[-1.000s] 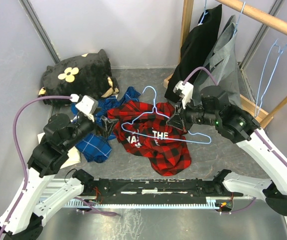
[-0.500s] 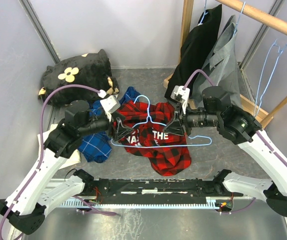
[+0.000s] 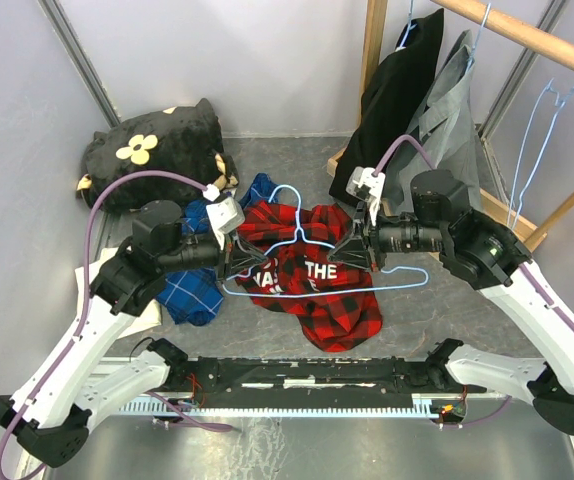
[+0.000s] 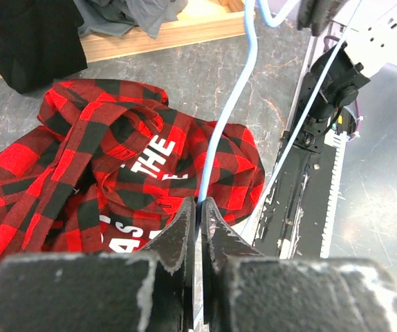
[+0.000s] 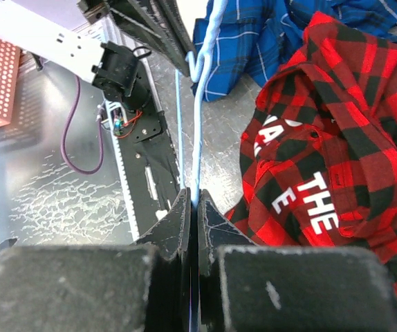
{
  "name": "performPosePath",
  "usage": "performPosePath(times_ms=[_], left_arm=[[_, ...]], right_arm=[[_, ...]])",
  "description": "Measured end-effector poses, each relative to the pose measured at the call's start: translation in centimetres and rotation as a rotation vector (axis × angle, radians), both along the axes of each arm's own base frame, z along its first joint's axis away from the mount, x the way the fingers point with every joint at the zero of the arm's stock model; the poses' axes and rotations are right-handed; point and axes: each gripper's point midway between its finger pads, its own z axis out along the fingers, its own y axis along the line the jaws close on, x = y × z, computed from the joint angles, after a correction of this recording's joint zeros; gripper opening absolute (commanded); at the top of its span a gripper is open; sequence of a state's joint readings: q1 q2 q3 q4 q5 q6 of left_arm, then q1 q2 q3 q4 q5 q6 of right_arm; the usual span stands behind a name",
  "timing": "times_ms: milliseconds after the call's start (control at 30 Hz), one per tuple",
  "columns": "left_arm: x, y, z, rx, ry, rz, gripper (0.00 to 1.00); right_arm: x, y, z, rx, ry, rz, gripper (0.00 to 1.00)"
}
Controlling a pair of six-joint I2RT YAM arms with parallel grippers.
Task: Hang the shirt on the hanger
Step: Pick up the hanger from the clothesline.
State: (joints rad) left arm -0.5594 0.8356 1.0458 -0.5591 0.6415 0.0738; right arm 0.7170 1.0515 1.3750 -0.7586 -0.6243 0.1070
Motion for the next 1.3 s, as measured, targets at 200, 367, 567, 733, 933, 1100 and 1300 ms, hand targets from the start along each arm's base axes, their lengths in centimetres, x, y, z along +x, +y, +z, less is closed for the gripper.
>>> performPosePath(times_ms=[200,367,567,733,933,1100,1300], left_arm=[[-0.4,0.0,0.4,-0.01,-0.01,-0.009,0.03],[0.0,0.2,0.3,-0.005,-0.015,0.009,0.03],[0.7,0.2,-0.1,0.01,-0.009,0.035,0.03],[1.1,0.2,-0.4,0.022,-0.003,0.052,0.03],[1.3,0.2,-0.5,0.025,-0.003,0.06,0.03],[1.5,0.2,-0.8,0.032,0.005,0.064,0.03],[1.7,0.3,-1.4,0.054,0.026,0.08,0.03]], right_arm=[[1.0,-0.3,0.2,-0.016,-0.032,-0.043,0.39],[2.3,-1.1,-0.3,-0.075,-0.091,-0.098,0.52],[3.9,-1.7,-0.6,-0.138,-0.157,-0.141,0.53],[4.3,-1.9,-1.3,-0.183,-0.177,-0.135,0.53],[4.7,-2.0,-1.5,-0.227,-0.204,-0.103,0.53],[4.8,-2.0,-2.4,-0.264,-0.198,-0.084,0.5],[4.7,-2.1,-3.2,-0.296,-0.183,-0.069,0.44]])
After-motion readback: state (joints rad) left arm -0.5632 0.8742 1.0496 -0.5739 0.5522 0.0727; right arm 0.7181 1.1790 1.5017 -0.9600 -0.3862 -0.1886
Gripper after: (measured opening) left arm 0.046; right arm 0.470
